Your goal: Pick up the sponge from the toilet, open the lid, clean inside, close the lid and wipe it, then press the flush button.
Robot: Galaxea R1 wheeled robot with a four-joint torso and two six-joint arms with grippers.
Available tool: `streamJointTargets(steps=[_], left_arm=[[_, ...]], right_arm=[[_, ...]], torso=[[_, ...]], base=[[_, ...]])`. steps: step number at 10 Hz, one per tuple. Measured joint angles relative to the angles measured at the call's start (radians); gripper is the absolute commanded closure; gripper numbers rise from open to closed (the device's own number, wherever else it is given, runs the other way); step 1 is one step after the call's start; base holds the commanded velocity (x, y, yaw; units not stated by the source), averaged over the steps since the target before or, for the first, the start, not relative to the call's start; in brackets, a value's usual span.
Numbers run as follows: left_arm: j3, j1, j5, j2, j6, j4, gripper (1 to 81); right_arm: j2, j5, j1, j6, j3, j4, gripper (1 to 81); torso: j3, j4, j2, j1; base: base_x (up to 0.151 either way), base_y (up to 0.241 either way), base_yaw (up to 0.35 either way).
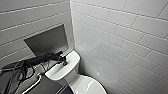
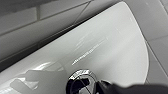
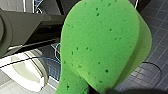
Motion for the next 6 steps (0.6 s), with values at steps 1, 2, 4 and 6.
streamJointTargets(steps=[1, 2, 4, 6], left_arm=[[-0.017, 0.003, -0.001, 0.008, 0.000, 0.004, 81.1], [-0.033, 0.013, -0.003, 0.015, 0.000, 0.014, 81.1], [-0.072, 0.031, -0.013, 0.032, 0.000, 0.029, 81.1], [-0.108, 0.036, -0.019, 0.057, -0.001, 0.051, 81.1]], right_arm=[[0.001, 0.000, 0.000, 0.000, 0.000, 0.000, 81.1], [0.002, 0.000, 0.000, 0.000, 0.000, 0.000, 81.1], [0.003, 0.000, -0.001, 0.000, 0.000, 0.000, 81.1], [0.016, 0.007, -0.009, 0.000, -0.012, -0.001, 81.1]], torso=[[0.000, 0.000, 0.000, 0.000], [0.000, 0.000, 0.000, 0.000], [0.000, 0.000, 0.000, 0.000], [0.000, 0.000, 0.000, 0.000]], base=[[0.000, 0.000, 0.000], [0.000, 0.000, 0.000], [0.000, 0.000, 0.000], [0.000, 0.000, 0.000]])
